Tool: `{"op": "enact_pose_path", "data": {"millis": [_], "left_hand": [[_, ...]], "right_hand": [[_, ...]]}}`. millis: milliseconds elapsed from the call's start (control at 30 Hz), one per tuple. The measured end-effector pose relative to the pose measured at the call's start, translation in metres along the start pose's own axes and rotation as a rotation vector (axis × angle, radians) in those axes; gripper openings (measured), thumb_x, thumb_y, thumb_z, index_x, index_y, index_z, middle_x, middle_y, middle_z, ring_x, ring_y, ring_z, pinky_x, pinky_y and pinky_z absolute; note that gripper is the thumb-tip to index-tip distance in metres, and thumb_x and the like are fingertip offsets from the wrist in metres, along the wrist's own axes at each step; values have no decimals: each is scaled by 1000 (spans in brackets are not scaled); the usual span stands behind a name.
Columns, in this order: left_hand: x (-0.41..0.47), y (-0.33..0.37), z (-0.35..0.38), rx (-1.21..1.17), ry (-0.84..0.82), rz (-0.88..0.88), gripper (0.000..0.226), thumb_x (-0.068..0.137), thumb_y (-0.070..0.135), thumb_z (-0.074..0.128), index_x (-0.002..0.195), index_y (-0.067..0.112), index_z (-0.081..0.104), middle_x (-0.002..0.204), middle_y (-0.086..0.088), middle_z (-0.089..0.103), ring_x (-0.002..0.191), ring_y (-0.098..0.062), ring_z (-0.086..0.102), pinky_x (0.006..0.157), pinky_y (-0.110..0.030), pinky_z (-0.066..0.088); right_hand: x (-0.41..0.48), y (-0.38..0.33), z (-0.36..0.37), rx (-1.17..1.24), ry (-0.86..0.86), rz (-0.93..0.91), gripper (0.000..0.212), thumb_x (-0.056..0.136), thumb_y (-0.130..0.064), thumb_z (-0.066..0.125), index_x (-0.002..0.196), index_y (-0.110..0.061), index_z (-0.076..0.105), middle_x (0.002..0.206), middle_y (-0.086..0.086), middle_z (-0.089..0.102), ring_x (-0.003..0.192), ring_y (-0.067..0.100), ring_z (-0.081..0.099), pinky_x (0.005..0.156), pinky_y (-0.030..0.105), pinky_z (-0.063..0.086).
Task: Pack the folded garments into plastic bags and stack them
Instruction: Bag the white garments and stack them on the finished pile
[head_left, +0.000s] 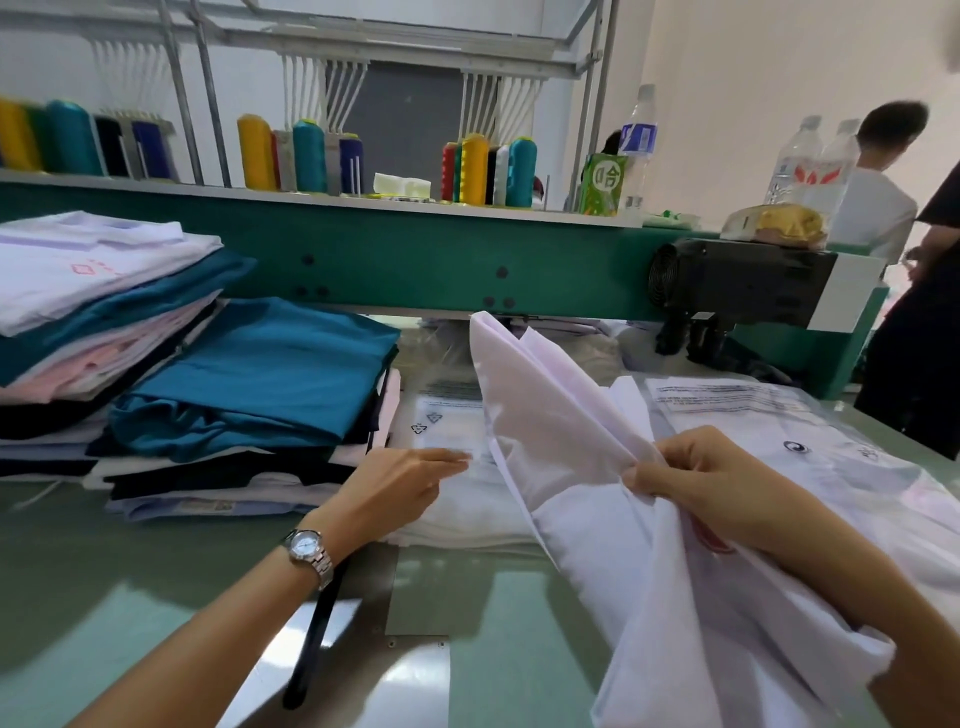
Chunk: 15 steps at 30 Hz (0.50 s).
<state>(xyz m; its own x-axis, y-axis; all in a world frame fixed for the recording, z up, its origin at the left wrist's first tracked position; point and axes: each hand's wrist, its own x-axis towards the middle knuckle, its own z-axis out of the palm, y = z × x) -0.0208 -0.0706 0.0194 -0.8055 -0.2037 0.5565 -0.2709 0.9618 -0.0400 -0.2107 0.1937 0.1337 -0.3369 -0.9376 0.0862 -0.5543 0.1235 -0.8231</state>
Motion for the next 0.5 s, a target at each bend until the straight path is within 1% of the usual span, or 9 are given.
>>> {"op": "enact_pose_path", "data": {"millis": [33,67,100,167,233,333,400,433,500], "left_hand": [[1,0,0,35,-33,18,53,76,16,69,127,28,64,132,18,60,59,-2,63,47,-18,49],[2,-1,1,78,-71,30,63,75,25,70,136,27,56,139,16,55,62,-1,62,47,-17,48],[3,-3,3,108,-114,24,72,76,31,69,144,26,46,146,14,47,74,-4,65,51,-19,50],[8,-6,6,107,-177,-18,83,79,37,66,153,24,29,157,10,30,109,-13,61,73,-28,55],[15,-9,8,17,-202,-61,89,80,36,66,155,25,20,160,10,21,128,-15,46,91,-27,46],[23,-9,5,-337,-229,-148,93,79,18,68,154,37,16,158,23,15,134,-6,38,102,-27,42],[25,-5,3,-528,-223,-186,92,78,3,62,148,47,20,151,33,19,138,3,28,112,-27,33],[26,-4,3,-580,-206,-216,90,77,-3,57,143,49,25,147,33,26,138,3,27,115,-29,30],[28,-2,4,-665,-160,-284,78,76,-11,49,134,40,38,141,17,41,136,-7,34,115,-40,32]], "right_hand": [[-3,0,1,12,-8,-7,34,92,-8,57,59,-5,54,34,-4,38,23,8,31,31,12,23],[-7,0,1,22,-16,-12,34,92,-8,57,59,-6,53,34,-4,38,23,8,31,31,12,23],[-10,0,1,29,-26,-17,34,93,-8,57,59,-4,53,35,-4,38,24,7,30,32,11,22],[-16,-1,1,33,-48,-25,35,93,-8,58,59,-1,51,36,-5,37,25,6,29,33,10,22],[-21,-1,3,29,-62,-33,36,93,-9,58,59,1,49,37,-5,37,26,6,30,33,11,22],[-27,-1,11,35,-59,-59,34,93,-5,57,60,1,51,39,-6,38,28,4,32,33,11,25],[-31,0,17,31,-64,-80,35,92,-3,56,60,6,48,43,-2,40,33,6,35,37,12,29],[-31,1,19,20,-67,-93,35,92,-4,56,61,7,47,46,0,41,37,7,36,39,13,29],[-32,4,22,-2,-69,-116,36,93,-6,57,59,5,47,49,-1,39,41,6,34,41,15,28]]}}
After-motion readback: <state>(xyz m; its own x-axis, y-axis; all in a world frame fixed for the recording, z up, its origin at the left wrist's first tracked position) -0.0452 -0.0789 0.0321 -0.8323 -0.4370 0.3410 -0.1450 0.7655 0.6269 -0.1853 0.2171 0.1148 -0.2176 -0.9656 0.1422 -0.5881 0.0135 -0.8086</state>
